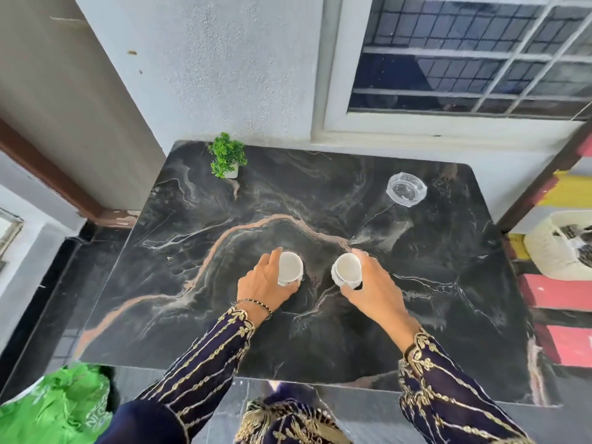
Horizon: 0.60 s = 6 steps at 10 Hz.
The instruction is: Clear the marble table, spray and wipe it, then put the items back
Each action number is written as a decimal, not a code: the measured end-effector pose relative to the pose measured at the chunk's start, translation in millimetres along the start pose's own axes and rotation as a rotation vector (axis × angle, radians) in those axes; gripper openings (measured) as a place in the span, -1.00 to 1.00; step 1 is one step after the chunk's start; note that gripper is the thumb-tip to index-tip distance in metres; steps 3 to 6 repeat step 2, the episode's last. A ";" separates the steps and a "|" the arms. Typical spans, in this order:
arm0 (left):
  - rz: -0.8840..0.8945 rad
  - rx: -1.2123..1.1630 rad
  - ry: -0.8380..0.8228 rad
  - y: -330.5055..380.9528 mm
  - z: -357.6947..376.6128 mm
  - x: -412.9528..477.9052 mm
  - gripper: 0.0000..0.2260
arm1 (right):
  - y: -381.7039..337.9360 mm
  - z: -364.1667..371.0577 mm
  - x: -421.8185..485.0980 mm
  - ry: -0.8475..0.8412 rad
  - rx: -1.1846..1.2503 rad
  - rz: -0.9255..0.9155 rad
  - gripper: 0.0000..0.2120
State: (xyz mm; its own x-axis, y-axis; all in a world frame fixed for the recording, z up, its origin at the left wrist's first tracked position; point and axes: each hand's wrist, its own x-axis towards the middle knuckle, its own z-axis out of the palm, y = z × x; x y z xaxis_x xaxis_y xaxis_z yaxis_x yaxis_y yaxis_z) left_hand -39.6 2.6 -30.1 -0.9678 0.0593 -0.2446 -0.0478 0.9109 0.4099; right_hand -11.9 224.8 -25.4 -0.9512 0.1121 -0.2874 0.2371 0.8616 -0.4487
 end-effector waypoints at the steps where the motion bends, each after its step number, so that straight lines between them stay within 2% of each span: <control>1: -0.019 0.111 0.042 9.8 -3.1 -14.1 -0.25 | -0.4 -5.9 -7.2 -0.011 -0.046 -0.030 -0.17; 2: -0.018 0.181 0.133 10.9 -7.6 -31.1 -0.25 | -2.9 -14.7 -17.6 0.040 -0.063 -0.064 -0.18; 6: -0.018 0.181 0.133 10.9 -7.6 -31.1 -0.25 | -2.9 -14.7 -17.6 0.040 -0.063 -0.064 -0.18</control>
